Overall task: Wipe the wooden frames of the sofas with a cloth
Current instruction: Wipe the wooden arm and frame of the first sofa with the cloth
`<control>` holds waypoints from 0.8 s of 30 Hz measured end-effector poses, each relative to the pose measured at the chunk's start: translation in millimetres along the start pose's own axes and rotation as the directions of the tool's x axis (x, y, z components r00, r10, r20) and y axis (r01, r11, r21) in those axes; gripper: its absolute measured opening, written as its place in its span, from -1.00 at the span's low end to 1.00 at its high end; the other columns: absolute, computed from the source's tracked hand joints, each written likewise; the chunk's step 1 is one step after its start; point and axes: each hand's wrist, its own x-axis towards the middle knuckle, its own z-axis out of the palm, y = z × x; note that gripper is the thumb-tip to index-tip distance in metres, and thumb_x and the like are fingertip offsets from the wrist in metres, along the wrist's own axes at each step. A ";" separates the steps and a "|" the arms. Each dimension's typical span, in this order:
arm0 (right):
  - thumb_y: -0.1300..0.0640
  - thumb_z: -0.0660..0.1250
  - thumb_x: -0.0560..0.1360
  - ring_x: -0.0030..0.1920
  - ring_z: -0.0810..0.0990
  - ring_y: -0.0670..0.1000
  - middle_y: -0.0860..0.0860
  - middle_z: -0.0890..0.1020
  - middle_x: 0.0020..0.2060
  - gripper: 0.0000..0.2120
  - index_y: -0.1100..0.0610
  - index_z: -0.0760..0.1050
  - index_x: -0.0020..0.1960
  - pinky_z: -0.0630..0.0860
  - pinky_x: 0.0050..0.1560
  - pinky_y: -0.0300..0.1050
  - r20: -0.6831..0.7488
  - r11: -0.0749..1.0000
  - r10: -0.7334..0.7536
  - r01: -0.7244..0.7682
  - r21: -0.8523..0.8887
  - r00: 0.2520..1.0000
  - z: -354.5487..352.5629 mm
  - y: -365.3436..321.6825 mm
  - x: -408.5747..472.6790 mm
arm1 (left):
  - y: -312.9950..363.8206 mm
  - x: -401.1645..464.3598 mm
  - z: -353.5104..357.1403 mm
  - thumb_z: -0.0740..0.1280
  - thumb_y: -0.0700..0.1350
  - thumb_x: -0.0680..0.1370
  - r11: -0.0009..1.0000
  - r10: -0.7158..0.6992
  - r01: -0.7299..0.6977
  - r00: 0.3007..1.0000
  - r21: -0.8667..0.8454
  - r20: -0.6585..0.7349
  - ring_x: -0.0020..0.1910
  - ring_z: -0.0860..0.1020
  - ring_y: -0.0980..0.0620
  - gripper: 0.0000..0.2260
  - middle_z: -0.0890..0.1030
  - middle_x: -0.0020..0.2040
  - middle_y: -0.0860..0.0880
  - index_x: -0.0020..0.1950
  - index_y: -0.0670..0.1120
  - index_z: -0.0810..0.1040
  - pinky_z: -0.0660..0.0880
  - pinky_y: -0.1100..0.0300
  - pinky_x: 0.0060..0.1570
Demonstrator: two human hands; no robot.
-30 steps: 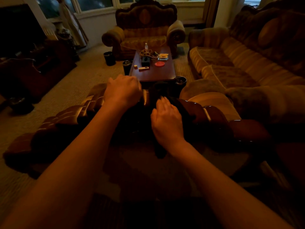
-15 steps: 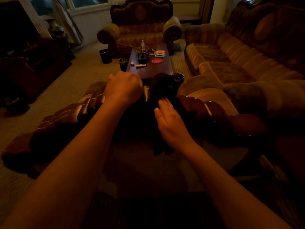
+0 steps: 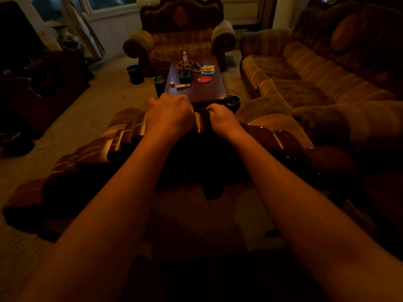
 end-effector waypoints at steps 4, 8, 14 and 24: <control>0.29 0.07 0.60 0.30 0.41 0.19 0.25 0.46 0.27 -0.66 0.30 0.35 0.35 0.34 0.29 -0.02 -0.352 0.981 -0.120 0.165 0.100 0.928 39.2 8.0 -73.8 | -2.2 -1.0 2.9 0.12 -0.07 0.62 1.000 0.016 -0.016 1.000 -0.009 -0.013 0.08 0.45 -0.14 -0.80 0.53 0.05 -0.15 0.09 -0.11 0.47 0.29 -0.03 0.16; 0.31 0.09 0.56 0.31 0.42 0.26 0.31 0.45 0.27 -0.62 0.34 0.34 0.36 0.36 0.31 0.12 -0.452 0.982 -0.167 0.190 0.007 0.876 46.7 8.8 -78.0 | -1.7 -1.5 3.7 0.10 -0.05 0.62 0.999 0.052 -0.052 0.998 0.015 -0.028 0.10 0.45 -0.15 -0.81 0.52 0.04 -0.15 0.04 -0.10 0.45 0.31 -0.03 0.14; 0.30 0.13 0.55 0.18 0.51 0.12 0.18 0.56 0.18 -0.70 0.21 0.50 0.23 0.43 0.20 -0.06 0.041 0.993 -0.027 0.022 0.115 0.999 -2.9 -4.5 -7.3 | -2.7 -1.2 1.6 0.11 -0.13 0.58 0.996 0.081 -0.081 0.997 -0.026 -0.007 0.13 0.44 -0.18 -0.87 0.53 0.05 -0.18 -0.08 -0.09 0.43 0.27 -0.07 0.19; 0.14 0.05 0.64 0.32 0.40 0.06 0.09 0.47 0.32 -0.65 0.13 0.38 0.38 0.30 0.23 -0.16 -0.379 0.967 0.052 0.048 0.249 0.924 34.2 -5.5 -68.5 | -8.9 -1.2 0.6 0.10 -0.15 0.55 0.986 0.106 -0.100 0.994 -0.131 0.038 0.24 0.38 -0.21 -0.76 0.51 0.18 -0.19 0.08 -0.17 0.52 0.18 -0.11 0.26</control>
